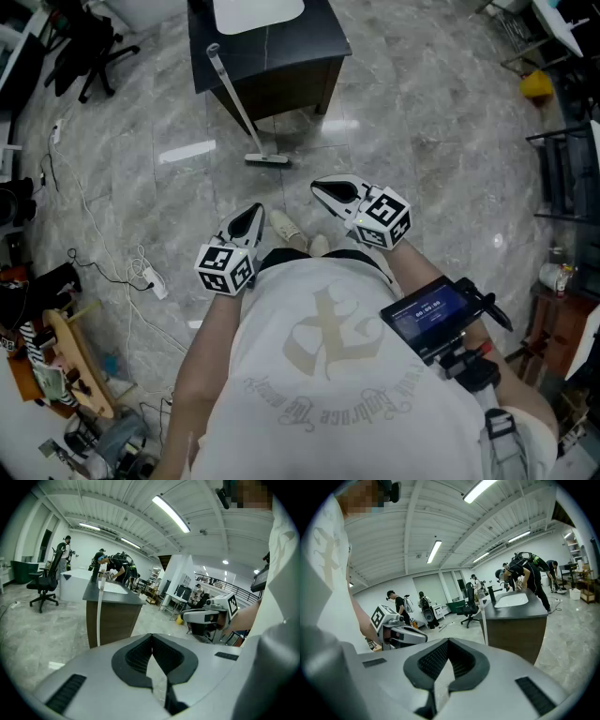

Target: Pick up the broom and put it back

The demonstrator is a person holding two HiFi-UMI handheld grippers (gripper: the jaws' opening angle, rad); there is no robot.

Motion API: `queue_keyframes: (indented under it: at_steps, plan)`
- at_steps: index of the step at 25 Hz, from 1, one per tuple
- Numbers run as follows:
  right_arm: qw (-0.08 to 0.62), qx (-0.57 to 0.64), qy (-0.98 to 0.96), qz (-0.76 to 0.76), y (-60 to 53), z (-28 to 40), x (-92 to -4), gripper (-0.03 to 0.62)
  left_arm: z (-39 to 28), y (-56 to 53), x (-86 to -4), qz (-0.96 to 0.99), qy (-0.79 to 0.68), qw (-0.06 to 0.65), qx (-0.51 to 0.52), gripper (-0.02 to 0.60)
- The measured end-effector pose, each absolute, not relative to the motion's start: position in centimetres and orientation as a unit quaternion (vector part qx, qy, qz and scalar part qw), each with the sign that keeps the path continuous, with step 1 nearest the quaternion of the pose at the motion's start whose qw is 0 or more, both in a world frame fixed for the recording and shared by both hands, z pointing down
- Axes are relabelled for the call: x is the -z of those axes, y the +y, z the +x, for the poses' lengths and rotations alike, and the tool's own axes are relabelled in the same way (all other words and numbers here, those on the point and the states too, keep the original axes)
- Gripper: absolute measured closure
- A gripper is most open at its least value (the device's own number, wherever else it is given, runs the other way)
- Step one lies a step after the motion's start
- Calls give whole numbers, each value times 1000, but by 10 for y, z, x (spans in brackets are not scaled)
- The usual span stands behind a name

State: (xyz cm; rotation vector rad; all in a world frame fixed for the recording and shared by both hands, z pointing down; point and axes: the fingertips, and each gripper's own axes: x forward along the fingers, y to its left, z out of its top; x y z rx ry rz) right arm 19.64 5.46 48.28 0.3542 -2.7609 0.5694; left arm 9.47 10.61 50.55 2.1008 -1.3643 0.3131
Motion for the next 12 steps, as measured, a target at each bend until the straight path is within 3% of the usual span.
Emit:
queue_keyframes:
  at_steps: [12]
  plan:
    - [143,-202,-961,125,84,237,-487,577,117,153,-499,767,-552,301,-127,569]
